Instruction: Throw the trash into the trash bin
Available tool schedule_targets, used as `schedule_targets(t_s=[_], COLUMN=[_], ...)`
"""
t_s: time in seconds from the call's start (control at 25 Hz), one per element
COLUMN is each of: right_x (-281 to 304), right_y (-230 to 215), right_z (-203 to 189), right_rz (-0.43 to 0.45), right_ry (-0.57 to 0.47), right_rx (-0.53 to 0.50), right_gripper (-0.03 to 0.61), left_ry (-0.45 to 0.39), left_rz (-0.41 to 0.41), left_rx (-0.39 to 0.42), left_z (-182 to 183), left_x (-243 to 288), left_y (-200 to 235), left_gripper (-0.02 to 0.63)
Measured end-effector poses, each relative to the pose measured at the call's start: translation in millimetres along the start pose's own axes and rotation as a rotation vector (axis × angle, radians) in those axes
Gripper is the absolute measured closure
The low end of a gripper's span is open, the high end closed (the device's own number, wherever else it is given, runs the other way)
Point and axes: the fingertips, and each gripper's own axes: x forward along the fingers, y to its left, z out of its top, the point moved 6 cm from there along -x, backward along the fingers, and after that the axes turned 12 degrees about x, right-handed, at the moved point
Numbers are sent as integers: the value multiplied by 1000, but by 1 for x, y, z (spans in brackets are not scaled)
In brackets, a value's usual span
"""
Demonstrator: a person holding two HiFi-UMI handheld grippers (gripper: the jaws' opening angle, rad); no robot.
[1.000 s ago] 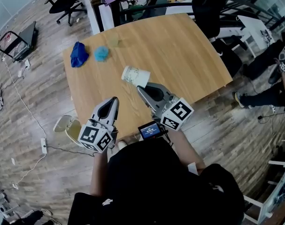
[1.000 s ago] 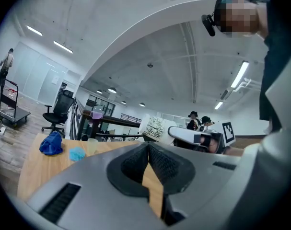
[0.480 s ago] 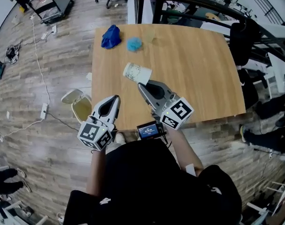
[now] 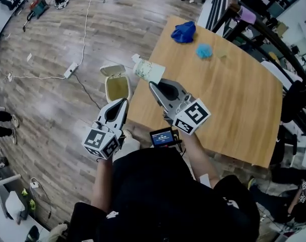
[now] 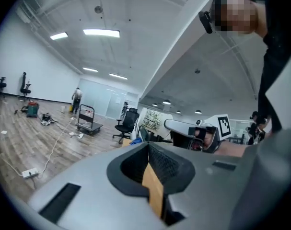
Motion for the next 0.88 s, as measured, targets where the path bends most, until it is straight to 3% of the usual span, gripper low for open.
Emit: schedule_targets(t_s=[0.16,0.36,0.64,0.88], right_x=[65,114,187,252], right_y=[24,28,-21,-79], right_z=[-24,-52,-113,-210], right_rz=[86,89,10,-122], right_ry=[56,111,163,227], right_rx=[3,37,149,286], right_gripper=[571,571,571,572], left_ry=[13,1,71,136], left_rz=[112,150,149,278], left_rx=[-60,-95,-168,-233], left_z=[-20,-30,-82,-138], left_x=[-44,-66,-58,-63], left_y=[57,101,152,195], left_gripper=[606,606,606,606])
